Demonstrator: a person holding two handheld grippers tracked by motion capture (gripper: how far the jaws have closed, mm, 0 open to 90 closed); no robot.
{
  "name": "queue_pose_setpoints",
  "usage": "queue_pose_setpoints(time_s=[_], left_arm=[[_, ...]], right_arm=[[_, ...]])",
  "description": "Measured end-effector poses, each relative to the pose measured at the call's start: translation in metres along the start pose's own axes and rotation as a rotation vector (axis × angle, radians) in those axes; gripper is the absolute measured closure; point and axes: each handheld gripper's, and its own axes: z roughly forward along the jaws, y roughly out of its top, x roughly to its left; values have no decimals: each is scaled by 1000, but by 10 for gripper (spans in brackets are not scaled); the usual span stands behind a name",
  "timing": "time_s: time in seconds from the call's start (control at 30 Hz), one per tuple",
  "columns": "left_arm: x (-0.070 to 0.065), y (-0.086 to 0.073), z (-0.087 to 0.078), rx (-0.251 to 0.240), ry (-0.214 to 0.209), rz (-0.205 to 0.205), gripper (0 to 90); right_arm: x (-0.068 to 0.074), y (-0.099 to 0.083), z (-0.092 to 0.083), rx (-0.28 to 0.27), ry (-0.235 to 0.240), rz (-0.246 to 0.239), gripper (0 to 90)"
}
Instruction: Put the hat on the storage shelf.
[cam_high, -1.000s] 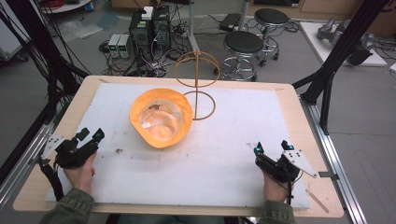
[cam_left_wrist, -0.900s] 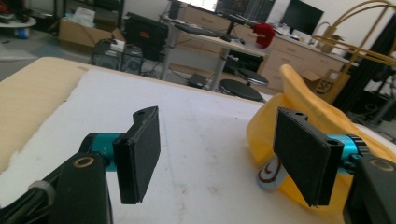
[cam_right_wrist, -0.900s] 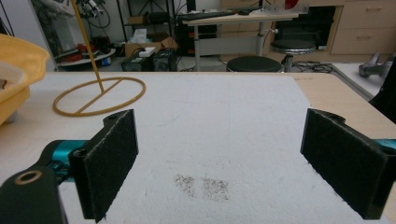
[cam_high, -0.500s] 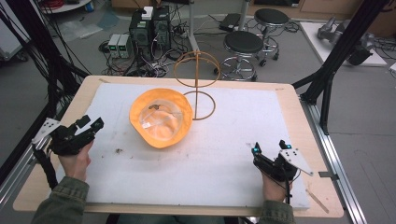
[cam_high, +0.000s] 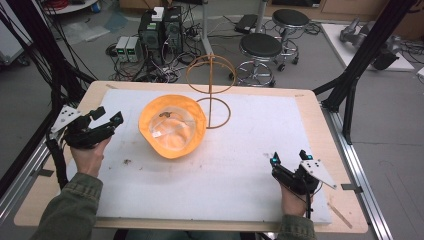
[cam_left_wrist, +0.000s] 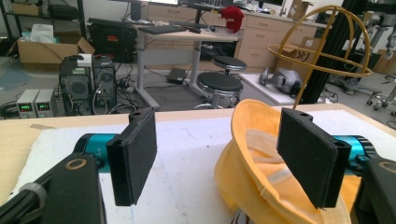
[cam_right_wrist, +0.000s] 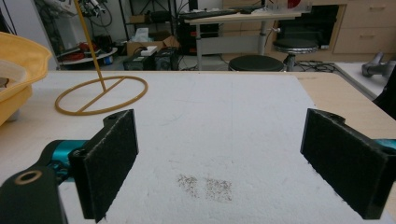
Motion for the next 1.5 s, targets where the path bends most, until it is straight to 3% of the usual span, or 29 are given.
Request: queue_pose_setpoints(time_s=[0.33,0.53,1.03,1.1,1.33,1.5], left_arm=[[1,8,26,32,-4,-22,293],[-1,13,39,60,-3,12,293],[-5,30,72,142,-90,25,294],[-5,29,77,141,-114,8,305],[0,19,92,169,-135,-12,309],[-4,20,103,236,-156,18,310]], right_arm=[[0,0,0,-3,1,1,100],[-1,0,1,10,8,11,100],[-1,0,0,-3,5,13,100],[-1,0,0,-3,7,14,100],[-1,0,0,1,3,-1,100],[-1,0,1,-5,2,3,100]])
